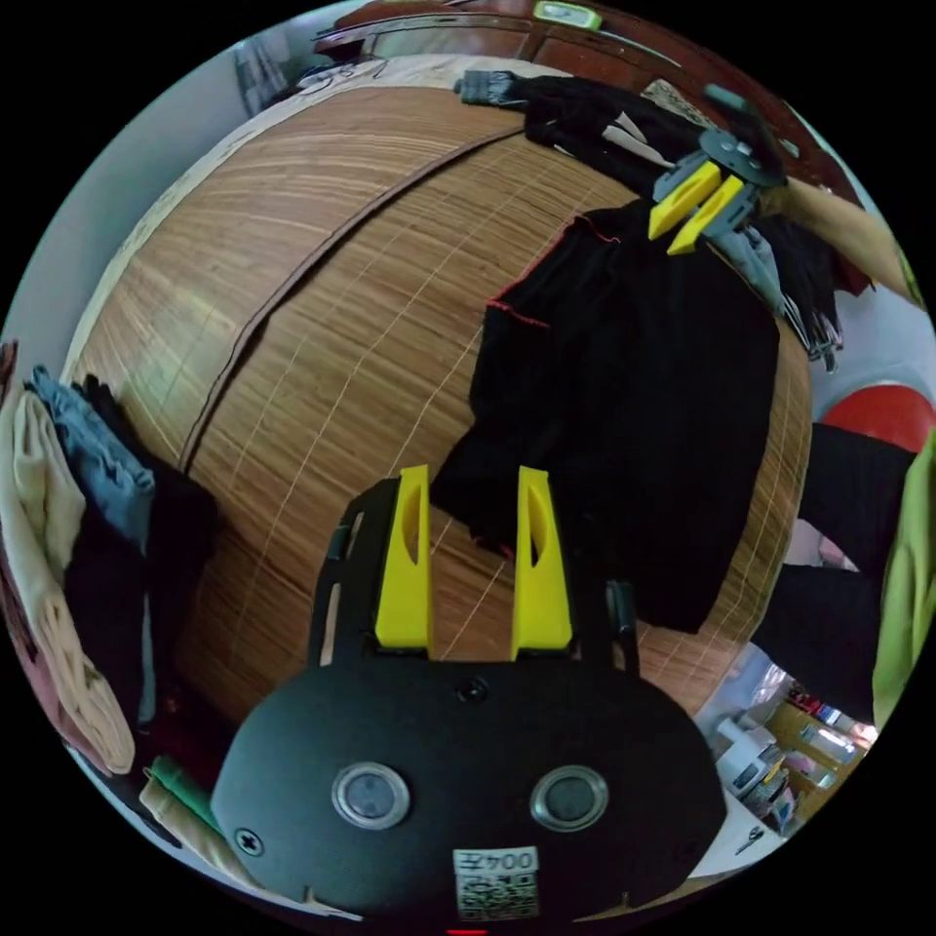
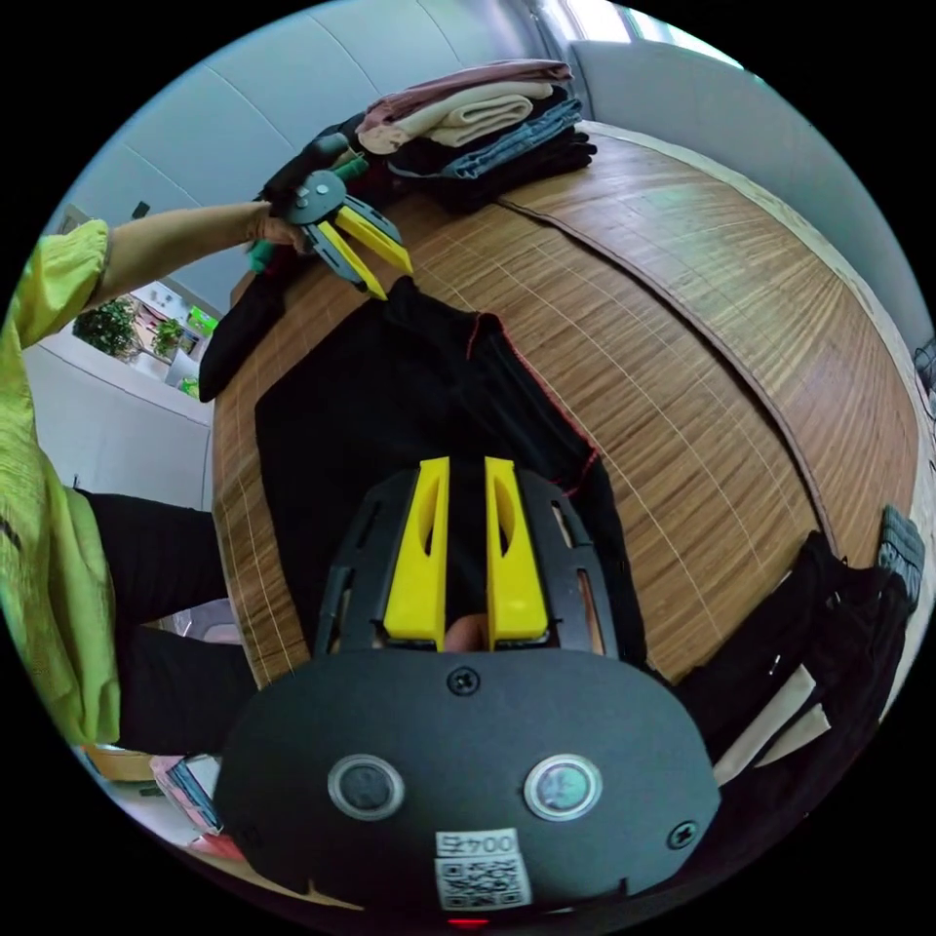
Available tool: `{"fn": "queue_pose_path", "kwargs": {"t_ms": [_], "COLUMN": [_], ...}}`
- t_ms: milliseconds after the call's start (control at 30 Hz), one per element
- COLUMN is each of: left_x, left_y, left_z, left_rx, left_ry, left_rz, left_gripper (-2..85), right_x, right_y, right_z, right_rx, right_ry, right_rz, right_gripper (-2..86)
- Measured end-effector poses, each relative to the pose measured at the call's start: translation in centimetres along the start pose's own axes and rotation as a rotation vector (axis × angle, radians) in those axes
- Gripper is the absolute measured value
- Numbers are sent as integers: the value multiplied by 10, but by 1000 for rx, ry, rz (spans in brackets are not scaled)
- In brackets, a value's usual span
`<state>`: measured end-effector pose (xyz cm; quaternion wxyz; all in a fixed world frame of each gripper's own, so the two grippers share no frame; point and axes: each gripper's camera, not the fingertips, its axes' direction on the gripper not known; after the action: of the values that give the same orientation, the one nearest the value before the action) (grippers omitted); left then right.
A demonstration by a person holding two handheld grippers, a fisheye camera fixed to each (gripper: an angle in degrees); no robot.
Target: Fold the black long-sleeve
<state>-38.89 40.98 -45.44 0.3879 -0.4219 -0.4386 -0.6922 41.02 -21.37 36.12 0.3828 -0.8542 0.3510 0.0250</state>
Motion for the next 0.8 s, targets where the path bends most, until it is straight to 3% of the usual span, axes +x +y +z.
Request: {"fn": "queue_pose_path", "kwargs": {"t_ms": [400,500,800], "left_x": [-20,-30,-19], "left_y": [-25,-25,2], "left_z": [18,17,0], "left_rx": [-62,-68,10], "left_ry": [11,52,-54], "left_rz": [42,-7,-38], "left_gripper": [63,41,27], "right_x": [-20,-20,-36], "right_y": [-69,-86,-147], "right_z": [17,27,60], "right_rx": [66,46,-56], "right_ry": [-46,-39,-39], "right_rz": [-74,-88,-266], "right_gripper": [99,115,116]}}
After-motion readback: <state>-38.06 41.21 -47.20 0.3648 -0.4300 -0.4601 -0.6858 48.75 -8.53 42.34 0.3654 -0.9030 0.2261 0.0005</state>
